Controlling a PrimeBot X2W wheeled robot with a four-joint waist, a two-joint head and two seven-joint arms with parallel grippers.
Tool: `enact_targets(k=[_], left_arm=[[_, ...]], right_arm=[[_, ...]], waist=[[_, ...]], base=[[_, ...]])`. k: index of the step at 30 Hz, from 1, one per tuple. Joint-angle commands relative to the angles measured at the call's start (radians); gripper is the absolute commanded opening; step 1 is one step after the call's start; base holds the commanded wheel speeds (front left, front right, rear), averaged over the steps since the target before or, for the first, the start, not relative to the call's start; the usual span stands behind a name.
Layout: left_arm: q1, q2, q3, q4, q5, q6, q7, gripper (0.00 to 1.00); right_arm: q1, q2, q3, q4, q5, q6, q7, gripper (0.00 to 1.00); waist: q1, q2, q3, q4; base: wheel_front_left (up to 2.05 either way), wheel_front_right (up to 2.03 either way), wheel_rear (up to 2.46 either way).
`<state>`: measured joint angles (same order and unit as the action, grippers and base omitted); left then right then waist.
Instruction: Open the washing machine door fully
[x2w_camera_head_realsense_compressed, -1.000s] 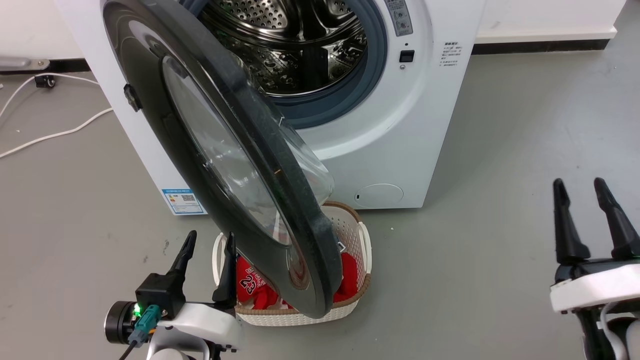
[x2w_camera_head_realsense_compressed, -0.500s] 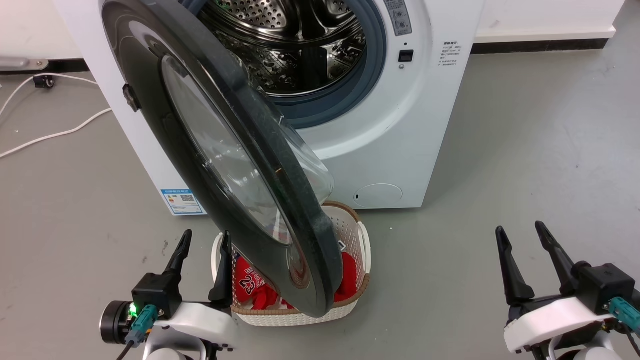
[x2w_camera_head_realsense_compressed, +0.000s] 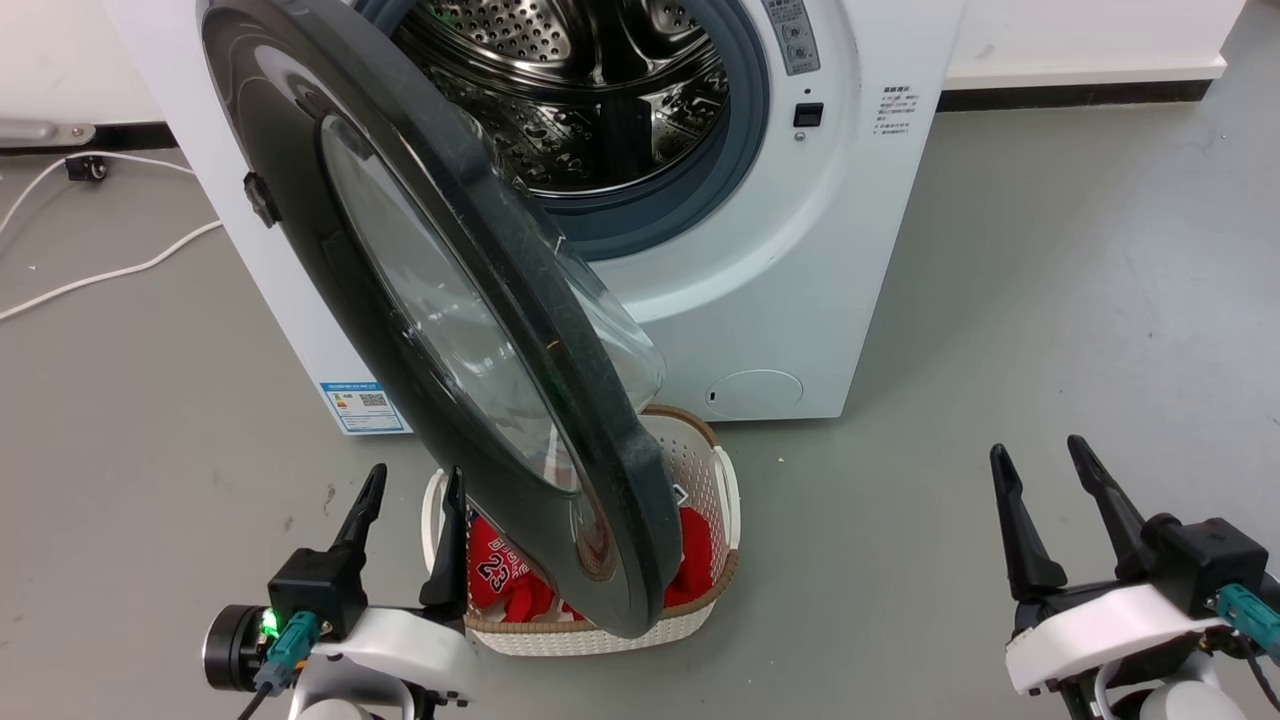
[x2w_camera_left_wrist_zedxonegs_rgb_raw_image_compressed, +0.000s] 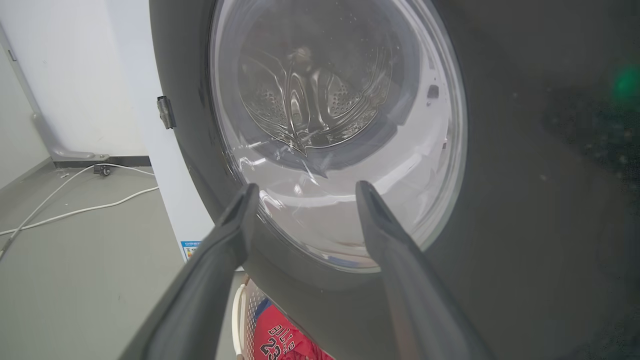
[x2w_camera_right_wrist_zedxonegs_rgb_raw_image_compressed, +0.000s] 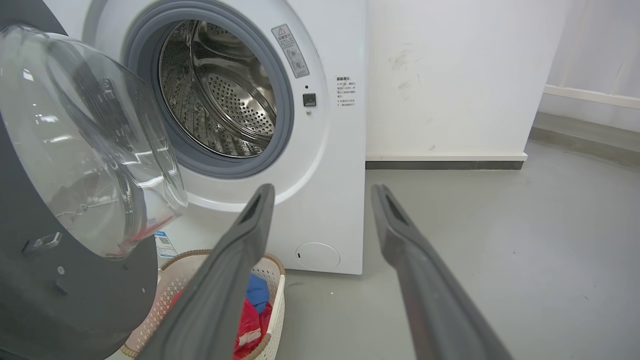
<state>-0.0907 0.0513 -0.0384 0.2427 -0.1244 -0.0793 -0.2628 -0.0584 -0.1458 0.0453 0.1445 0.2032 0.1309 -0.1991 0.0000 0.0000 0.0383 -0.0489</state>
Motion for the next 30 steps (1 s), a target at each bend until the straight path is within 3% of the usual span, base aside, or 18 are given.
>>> enact_targets(k=[1, 2, 4, 15, 22, 30], left_arm=[[0.006, -0.001, -0.002, 0.004, 0.003, -0.004, -0.003, 1.00], [0.006, -0.001, -0.002, 0.006, 0.002, -0.005, -0.003, 0.49], [0.005, -0.001, -0.003, 0.009, -0.001, -0.008, -0.003, 0.00], [-0.033, -0.001, 0.021, -0.051, -0.021, 0.012, -0.003, 0.00], [-0.072, 0.000, 0.026, -0.217, -0.016, 0.027, -0.002, 0.00], [-0.146, 0.001, -0.022, -0.511, 0.004, 0.044, 0.010, 0.00]], right_arm=[[-0.008, 0.000, 0.003, 0.005, -0.003, 0.000, -0.007, 1.00], [-0.008, 0.002, 0.003, 0.007, -0.003, 0.000, -0.008, 1.00], [-0.008, 0.003, 0.003, 0.009, -0.007, 0.000, -0.010, 1.00], [-0.001, 0.012, 0.002, 0.018, -0.021, 0.000, -0.011, 1.00], [0.013, 0.019, -0.005, 0.023, -0.024, 0.000, -0.010, 1.00], [0.024, 0.030, -0.015, 0.025, -0.029, 0.000, -0.003, 1.00]], waist=[[0.0000, 0.0000, -0.001, 0.000], [0.0000, 0.0000, -0.002, 0.000], [0.0000, 0.0000, -0.002, 0.000], [0.0000, 0.0000, -0.008, 0.005], [0.0000, 0.0000, -0.026, 0.012], [0.0000, 0.0000, -0.043, 0.024]], base=[[0.00, 0.00, 0.00], [0.00, 0.00, 0.00], [0.00, 0.00, 0.00], [0.00, 0.00, 0.00], [0.00, 0.00, 0.00], [0.00, 0.00, 0.00]])
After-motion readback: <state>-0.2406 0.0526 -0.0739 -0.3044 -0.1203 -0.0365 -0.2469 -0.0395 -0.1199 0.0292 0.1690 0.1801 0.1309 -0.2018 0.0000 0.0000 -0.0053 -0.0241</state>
